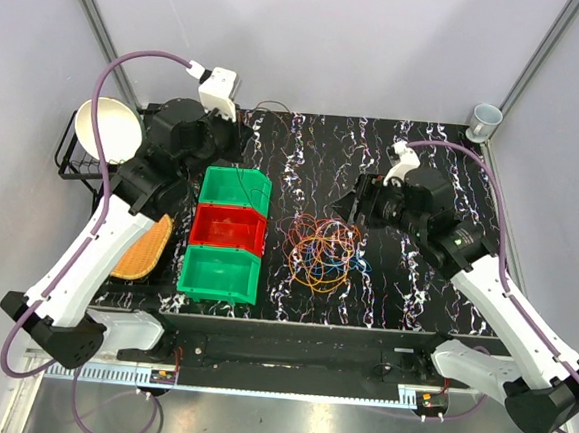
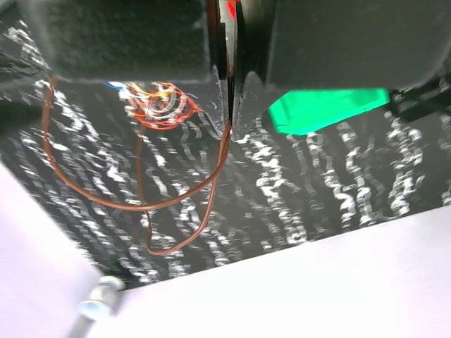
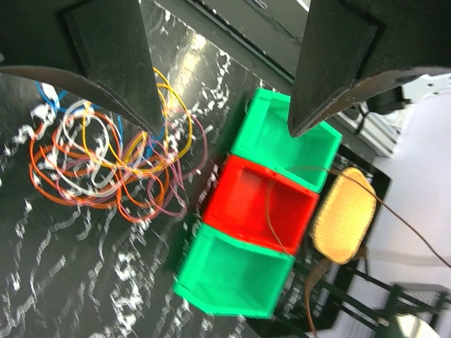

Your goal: Untangle the cables

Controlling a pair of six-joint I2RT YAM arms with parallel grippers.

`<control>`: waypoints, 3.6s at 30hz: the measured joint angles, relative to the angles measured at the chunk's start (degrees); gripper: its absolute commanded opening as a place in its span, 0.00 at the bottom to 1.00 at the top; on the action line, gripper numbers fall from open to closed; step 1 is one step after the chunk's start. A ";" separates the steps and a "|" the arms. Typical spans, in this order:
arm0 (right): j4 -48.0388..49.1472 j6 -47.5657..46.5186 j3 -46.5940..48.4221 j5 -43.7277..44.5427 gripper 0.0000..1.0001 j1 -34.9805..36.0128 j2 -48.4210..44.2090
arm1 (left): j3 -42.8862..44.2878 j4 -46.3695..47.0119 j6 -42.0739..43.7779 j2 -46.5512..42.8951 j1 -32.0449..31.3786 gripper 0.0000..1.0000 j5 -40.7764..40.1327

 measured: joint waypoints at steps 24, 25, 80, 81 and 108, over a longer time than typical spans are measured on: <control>-1.18 0.28 -2.62 0.42 0.74 0.00 3.91 | -8.57 11.34 2.01 11.76 15.04 0.00 -0.20; -1.16 0.13 -2.71 0.42 0.74 0.00 3.93 | -9.35 12.28 2.10 12.13 15.32 0.00 -0.24; 1.01 1.01 -8.87 -3.02 0.69 0.02 0.00 | -20.79 4.98 -19.80 17.77 12.68 0.00 -27.02; 1.05 0.87 -8.87 -3.02 0.69 0.02 0.09 | -19.82 4.17 -20.50 18.88 12.68 0.00 -27.34; 2.43 -2.29 -9.05 -3.13 0.68 0.02 4.31 | -13.05 -2.14 -34.80 33.90 13.00 0.00 -30.95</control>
